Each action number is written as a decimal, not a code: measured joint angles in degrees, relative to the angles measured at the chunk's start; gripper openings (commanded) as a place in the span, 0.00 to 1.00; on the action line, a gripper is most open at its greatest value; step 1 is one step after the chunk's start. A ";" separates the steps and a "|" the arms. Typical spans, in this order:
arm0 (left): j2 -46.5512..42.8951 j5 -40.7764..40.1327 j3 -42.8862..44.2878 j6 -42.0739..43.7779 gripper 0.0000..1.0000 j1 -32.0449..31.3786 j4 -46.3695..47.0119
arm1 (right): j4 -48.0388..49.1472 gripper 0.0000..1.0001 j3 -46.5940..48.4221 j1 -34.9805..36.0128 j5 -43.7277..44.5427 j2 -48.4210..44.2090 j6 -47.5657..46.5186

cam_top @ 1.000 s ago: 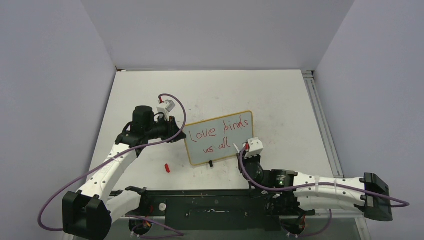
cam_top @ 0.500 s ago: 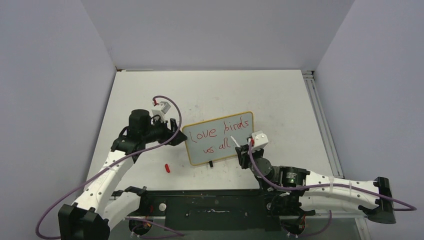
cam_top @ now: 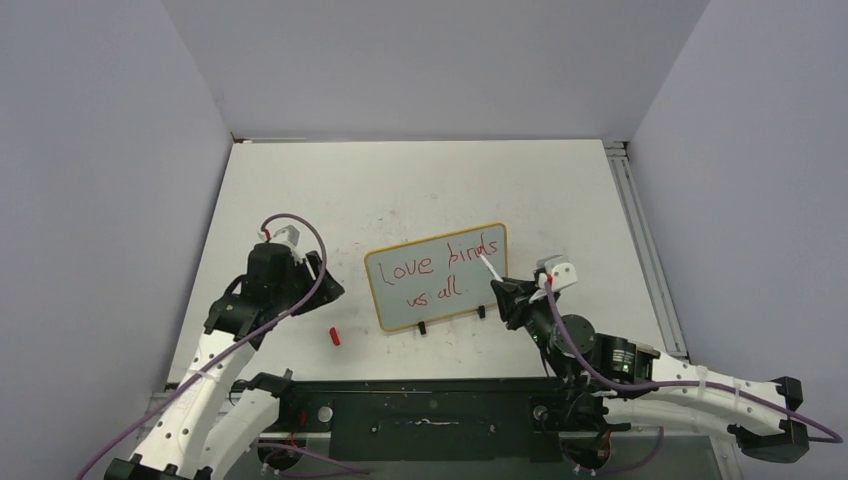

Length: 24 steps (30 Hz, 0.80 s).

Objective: Write a sentence on the whiteboard

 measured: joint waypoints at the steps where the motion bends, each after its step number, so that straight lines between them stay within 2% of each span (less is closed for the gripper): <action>1: 0.31 -0.68 -0.26 -1.16 0.53 -0.13 -0.59 | 0.00 0.05 -0.37 0.00 0.02 -1.44 -0.39; 4: 2.49 -2.14 -1.79 -4.61 0.47 -1.16 -1.60 | 0.02 0.06 -1.70 0.00 0.13 -6.36 -1.09; 9: 7.10 -5.60 -5.29 -8.76 0.45 -4.39 -2.25 | 0.50 0.05 -2.43 0.00 0.15 -10.64 -2.05; 17: 16.94 -10.84 -5.84 -12.31 0.41 -7.85 -2.29 | 0.87 0.05 -2.47 0.02 -1.42 -7.76 -2.82; 24: 19.69 -13.90 -7.67 -14.43 0.35 -8.63 -2.08 | 0.90 0.05 -2.49 0.02 -3.30 -7.19 -3.34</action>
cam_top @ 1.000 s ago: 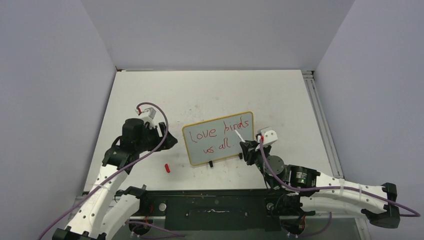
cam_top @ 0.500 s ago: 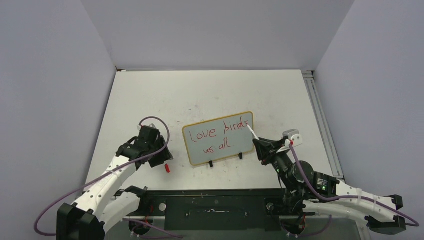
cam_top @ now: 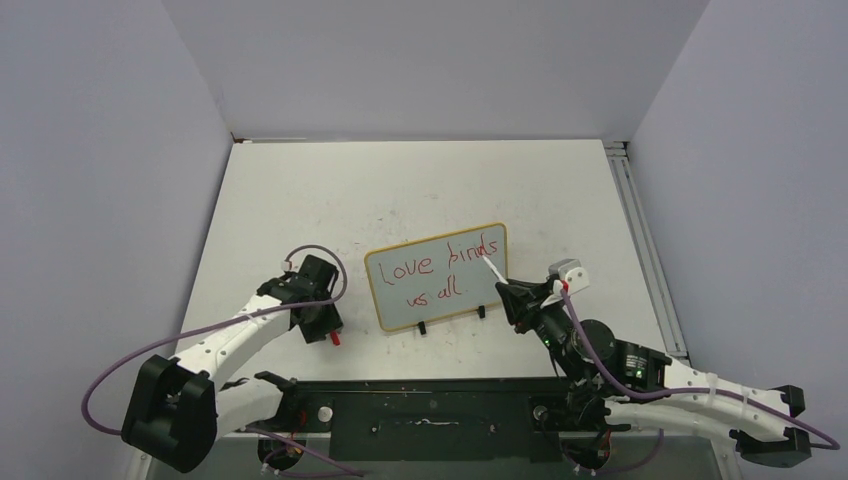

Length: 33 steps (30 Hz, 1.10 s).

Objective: Write a sentence on the whiteboard
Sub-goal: Write a sentence on the whiteboard, then close the whiteboard marker at the center of the board.

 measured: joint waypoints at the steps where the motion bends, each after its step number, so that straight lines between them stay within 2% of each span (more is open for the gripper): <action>1: 0.59 -0.33 -0.15 -0.26 0.34 -0.11 0.02 | 0.04 0.05 0.00 0.00 -0.04 -0.22 0.00; 5: 2.16 -1.11 -0.42 -0.85 0.30 -0.39 0.13 | 0.07 0.05 -0.07 0.00 -0.26 -1.66 -0.02; 21: 6.29 -1.25 -0.70 -0.74 0.26 -0.66 2.54 | 0.39 0.05 -0.15 0.00 -0.33 -3.08 -0.02; 33: 8.31 -1.46 0.57 -0.33 0.09 -1.01 2.58 | 0.37 0.05 -0.15 0.07 -0.31 -3.08 -0.02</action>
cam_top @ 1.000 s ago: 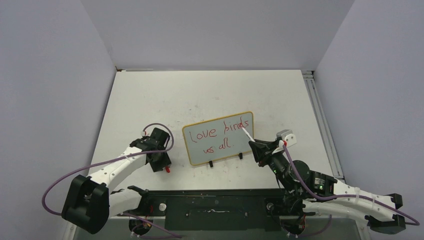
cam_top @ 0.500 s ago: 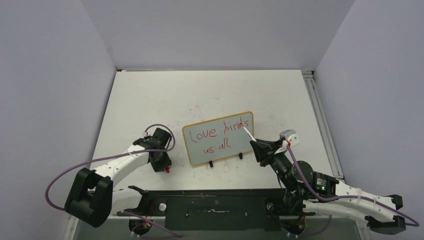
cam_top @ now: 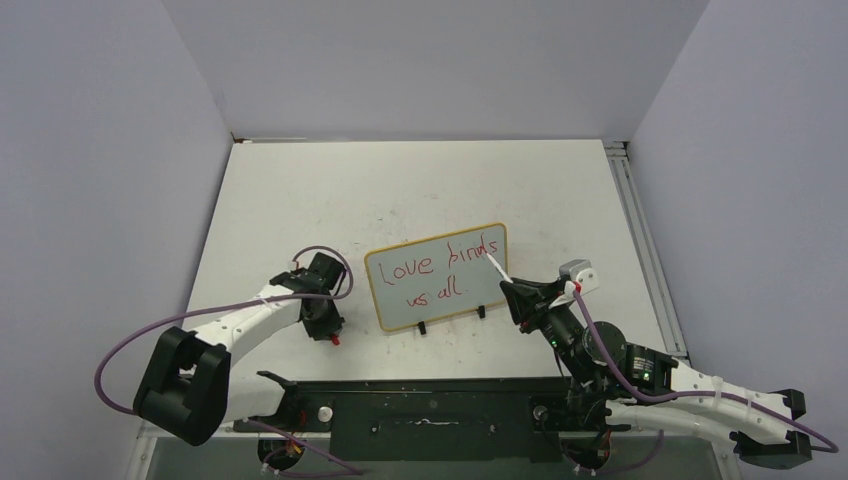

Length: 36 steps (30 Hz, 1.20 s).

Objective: Write a sentence on the whiteboard
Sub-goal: Close the whiteboard marker at the center of the board.

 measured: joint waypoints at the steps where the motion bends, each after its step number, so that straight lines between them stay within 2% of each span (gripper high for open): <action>1: 0.02 -0.02 0.02 -0.04 0.07 -0.02 0.02 | 0.00 0.05 0.00 0.00 0.00 0.00 0.00; 7: -1.20 -0.13 -0.24 -0.55 0.00 -0.02 0.35 | 0.04 0.05 0.00 0.07 -0.24 0.02 -0.37; 12: -6.32 -0.28 -1.20 -1.62 0.00 -0.02 0.94 | 0.66 0.05 0.00 0.09 -2.56 1.38 -1.09; 24: -21.53 1.81 -2.45 -4.83 0.00 0.07 0.90 | 2.25 0.05 0.00 0.81 -13.97 11.78 -0.39; 29: -29.35 3.87 -2.36 -6.47 0.00 0.07 0.31 | 7.76 0.05 -0.15 2.47 -17.29 13.22 2.60; 36: -35.41 8.00 -0.70 -9.49 0.00 0.07 -0.59 | 16.90 0.05 -1.29 10.29 -14.43 20.50 5.86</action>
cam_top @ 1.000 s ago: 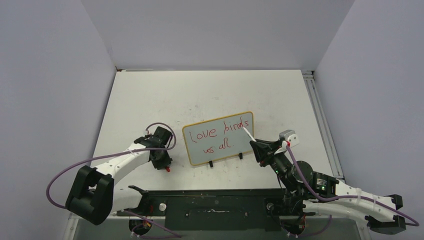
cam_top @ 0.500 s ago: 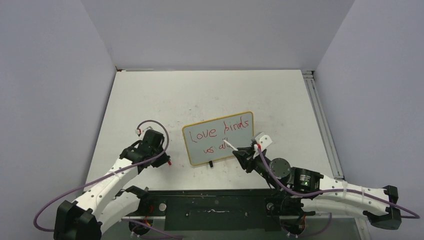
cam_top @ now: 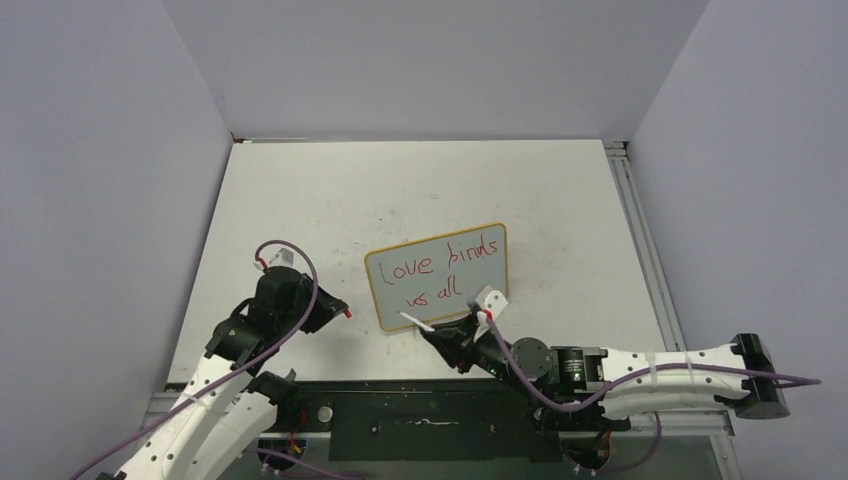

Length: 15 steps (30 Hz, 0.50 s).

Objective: Write a sentence on the whiteboard
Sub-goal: Close the whiteboard marker at the center of the board.

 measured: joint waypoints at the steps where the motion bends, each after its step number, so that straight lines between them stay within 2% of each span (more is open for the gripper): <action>1: -0.74 0.50 0.28 -0.42 0.00 0.00 0.00 | 0.92 0.05 0.00 1.60 1.18 1.60 0.07; 7: -3.65 3.15 3.02 -2.71 0.00 0.00 0.17 | 5.51 0.05 0.50 10.10 9.73 9.90 -0.15; 15: -5.09 6.43 3.65 -5.16 0.00 0.00 1.51 | 11.13 0.05 4.33 13.03 15.98 19.58 -0.31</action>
